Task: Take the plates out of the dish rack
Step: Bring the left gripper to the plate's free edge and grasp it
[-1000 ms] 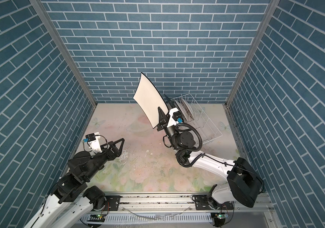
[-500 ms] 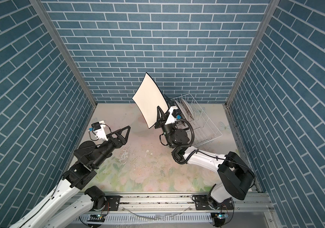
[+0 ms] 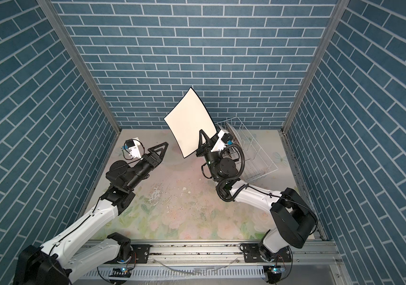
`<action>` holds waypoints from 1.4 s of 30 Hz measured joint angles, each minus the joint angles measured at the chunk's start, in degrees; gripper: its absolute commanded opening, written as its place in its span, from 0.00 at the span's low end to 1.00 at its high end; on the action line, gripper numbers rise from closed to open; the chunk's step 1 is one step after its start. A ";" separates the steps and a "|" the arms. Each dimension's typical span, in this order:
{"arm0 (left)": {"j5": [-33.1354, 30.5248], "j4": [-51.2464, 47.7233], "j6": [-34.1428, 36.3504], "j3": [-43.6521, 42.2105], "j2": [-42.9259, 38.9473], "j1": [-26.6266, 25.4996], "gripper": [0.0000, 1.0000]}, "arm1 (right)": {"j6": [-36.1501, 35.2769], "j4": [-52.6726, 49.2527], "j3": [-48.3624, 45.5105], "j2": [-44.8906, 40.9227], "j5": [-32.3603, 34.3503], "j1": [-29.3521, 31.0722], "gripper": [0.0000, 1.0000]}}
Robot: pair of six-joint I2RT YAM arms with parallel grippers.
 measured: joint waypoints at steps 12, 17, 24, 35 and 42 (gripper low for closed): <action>8.00 9.57 -5.07 0.76 8.87 3.96 0.91 | 11.67 -0.07 0.00 0.09 -4.61 -3.32 0.00; 11.45 17.79 -10.27 0.98 14.08 6.82 0.87 | 16.65 -0.55 0.00 0.48 -8.52 -3.69 0.00; 13.64 22.49 -12.52 1.09 15.56 7.19 0.75 | 21.64 -2.89 0.00 1.60 -14.23 -3.74 0.00; 13.42 23.32 -14.43 1.07 16.57 7.69 0.52 | 27.76 1.81 0.13 7.96 -13.99 -1.95 0.00; 13.29 23.56 -15.19 1.07 16.65 7.72 0.30 | 28.06 3.37 0.37 8.17 -13.53 -1.18 0.00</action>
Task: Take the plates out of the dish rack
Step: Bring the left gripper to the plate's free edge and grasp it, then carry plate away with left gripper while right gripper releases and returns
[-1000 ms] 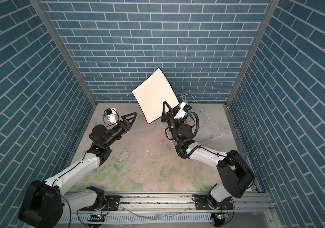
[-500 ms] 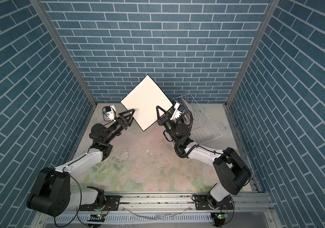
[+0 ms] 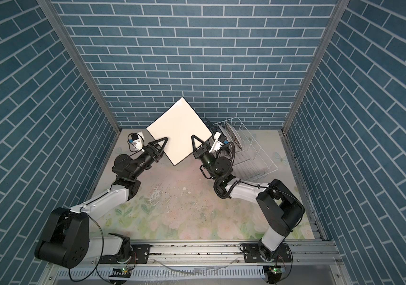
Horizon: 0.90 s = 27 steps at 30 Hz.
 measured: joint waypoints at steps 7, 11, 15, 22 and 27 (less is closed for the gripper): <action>0.04 3.45 -1.49 0.00 1.16 0.13 0.14 | 2.95 0.44 1.22 0.63 0.22 0.17 0.00; 0.04 4.37 -1.75 0.00 1.16 0.17 0.06 | 4.35 0.07 1.53 0.63 0.20 0.17 0.00; 0.02 4.42 -1.95 0.00 1.16 0.24 0.00 | 5.38 -0.66 1.68 0.63 0.13 0.13 0.00; 0.00 5.11 -2.75 -0.04 1.16 0.28 0.00 | 6.19 -1.97 1.68 0.22 0.07 -0.04 0.24; -0.39 6.62 -5.07 -1.57 1.09 0.48 0.00 | 5.29 -4.28 1.68 -1.09 -0.17 -0.11 0.35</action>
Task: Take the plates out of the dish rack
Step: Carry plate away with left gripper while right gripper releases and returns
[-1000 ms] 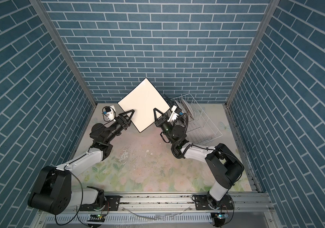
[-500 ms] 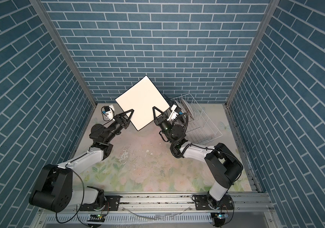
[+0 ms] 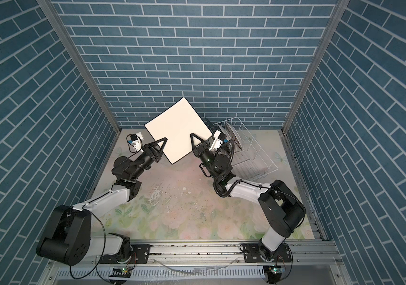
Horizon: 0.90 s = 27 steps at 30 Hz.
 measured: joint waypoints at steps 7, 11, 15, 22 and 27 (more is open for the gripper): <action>0.04 3.58 -3.80 -0.15 2.40 0.28 0.00 | 0.04 -0.31 0.00 -1.22 -0.37 -0.31 0.60; 0.00 2.91 -3.80 -0.15 2.43 0.94 0.00 | -0.24 -0.44 -0.02 -1.81 -0.11 -0.72 0.86; 0.04 1.29 -3.76 -0.15 2.08 2.12 0.00 | -0.44 -1.84 -0.07 -3.52 0.50 -1.27 0.95; 0.17 -2.25 -3.34 -0.15 -0.31 4.59 0.00 | -0.44 -4.42 -0.83 -6.97 2.01 -2.12 0.99; 0.22 -4.94 -2.43 -0.17 -3.45 6.38 0.00 | -0.46 -6.29 -2.86 -8.74 3.43 -3.10 0.99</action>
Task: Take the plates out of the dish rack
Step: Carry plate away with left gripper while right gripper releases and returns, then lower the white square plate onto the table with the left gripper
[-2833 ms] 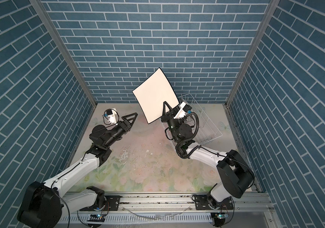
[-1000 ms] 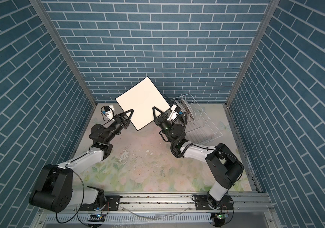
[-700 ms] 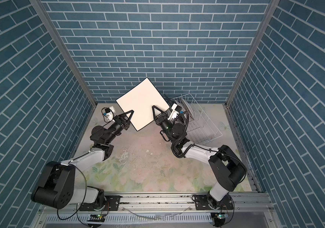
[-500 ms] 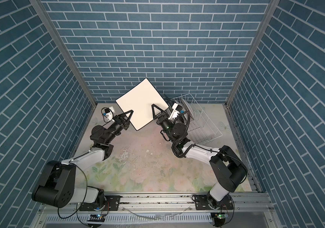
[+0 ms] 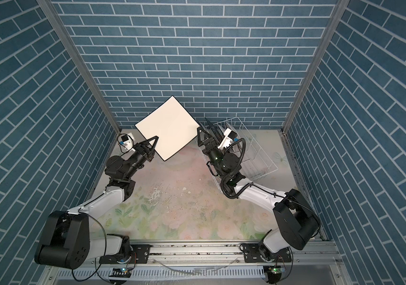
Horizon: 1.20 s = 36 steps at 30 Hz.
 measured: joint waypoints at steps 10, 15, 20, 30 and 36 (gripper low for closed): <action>-4.90 -8.22 3.39 -6.38 -9.68 6.56 0.00 | -2.69 -5.18 -3.34 -6.16 1.55 -0.52 0.99; -11.23 -18.51 6.67 -10.08 -15.50 7.85 0.00 | -5.44 -6.88 -5.90 -9.94 2.71 -1.25 0.99; -17.09 -28.76 10.16 -13.05 -22.80 8.04 0.00 | -10.75 -13.90 -6.27 -14.47 2.73 -2.29 0.99; -24.50 -33.29 9.22 -17.97 -25.14 9.70 0.00 | -24.46 -32.39 -5.29 -21.22 2.99 -2.69 0.98; -28.50 -33.92 8.26 -21.59 -24.24 9.77 0.00 | -26.62 -36.33 -5.07 -21.03 1.97 -2.78 0.98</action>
